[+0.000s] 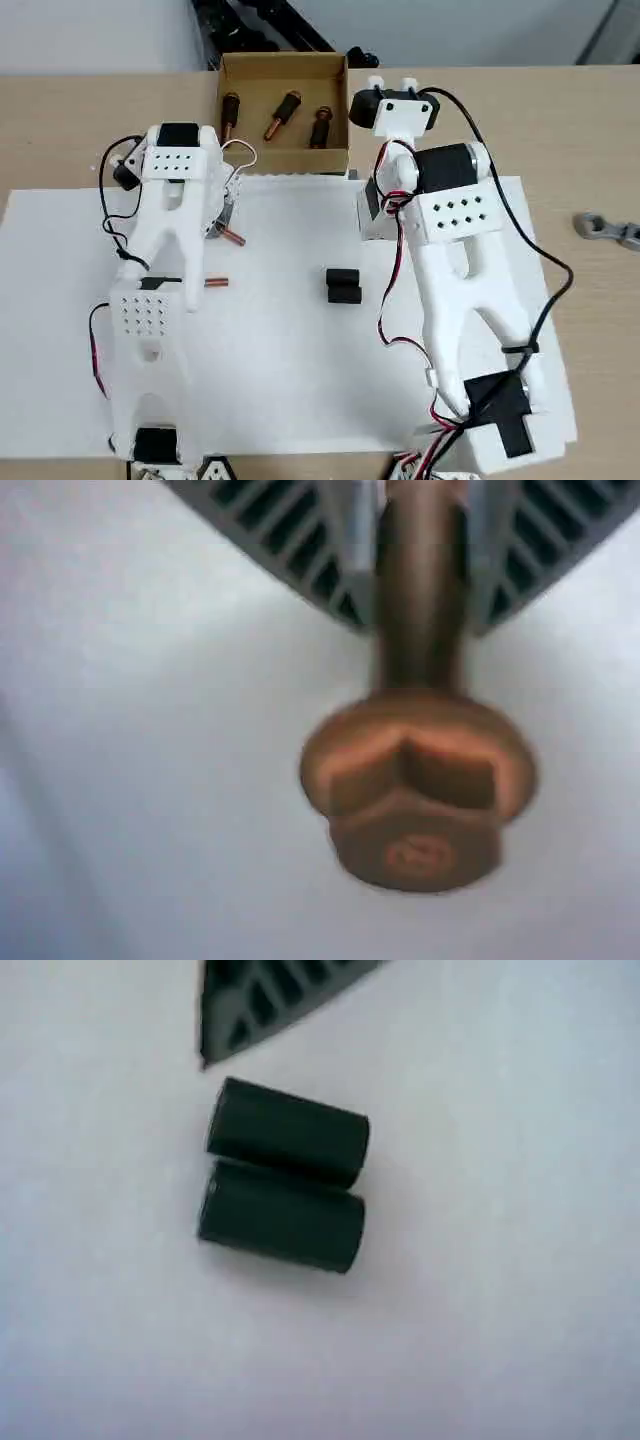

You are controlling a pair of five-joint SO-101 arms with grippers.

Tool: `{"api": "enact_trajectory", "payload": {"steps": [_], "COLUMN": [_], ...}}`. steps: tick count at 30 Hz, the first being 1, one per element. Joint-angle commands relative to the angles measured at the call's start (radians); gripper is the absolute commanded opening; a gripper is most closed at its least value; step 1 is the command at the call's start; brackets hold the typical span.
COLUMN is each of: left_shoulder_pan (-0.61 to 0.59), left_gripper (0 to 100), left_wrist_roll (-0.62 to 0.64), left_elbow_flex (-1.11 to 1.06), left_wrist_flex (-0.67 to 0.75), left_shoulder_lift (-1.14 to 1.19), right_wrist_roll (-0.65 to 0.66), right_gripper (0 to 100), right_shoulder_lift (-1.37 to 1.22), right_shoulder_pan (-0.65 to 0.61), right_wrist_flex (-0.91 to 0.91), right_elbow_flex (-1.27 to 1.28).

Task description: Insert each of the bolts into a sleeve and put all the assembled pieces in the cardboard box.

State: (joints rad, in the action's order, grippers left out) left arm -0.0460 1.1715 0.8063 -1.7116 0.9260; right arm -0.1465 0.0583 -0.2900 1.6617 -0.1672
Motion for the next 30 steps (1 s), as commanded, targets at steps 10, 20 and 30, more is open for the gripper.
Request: {"api": "enact_trajectory", "payload": {"steps": [10, 20, 30], "left_shoulder_pan": [-0.034, 0.029, 0.009], "left_gripper": [0, 0, 1], "left_wrist_roll": [-0.408, -0.764, -0.865], "left_elbow_flex": [0.243, 0.481, 0.375], "left_wrist_flex": [-0.040, -0.041, -0.041], "left_shoulder_lift": [0.025, -0.123, -0.454], "right_wrist_roll": [-0.157, 0.304, 0.644], "right_gripper": [18.9, 19.0, 18.8], "right_shoulder_lift": [0.041, 0.045, 0.013], "right_shoulder_pan": [-0.064, -0.105, -0.107], "right_wrist_flex": [-0.012, -0.031, -0.105], "right_elbow_flex": [0.003, 0.120, 0.140]}}
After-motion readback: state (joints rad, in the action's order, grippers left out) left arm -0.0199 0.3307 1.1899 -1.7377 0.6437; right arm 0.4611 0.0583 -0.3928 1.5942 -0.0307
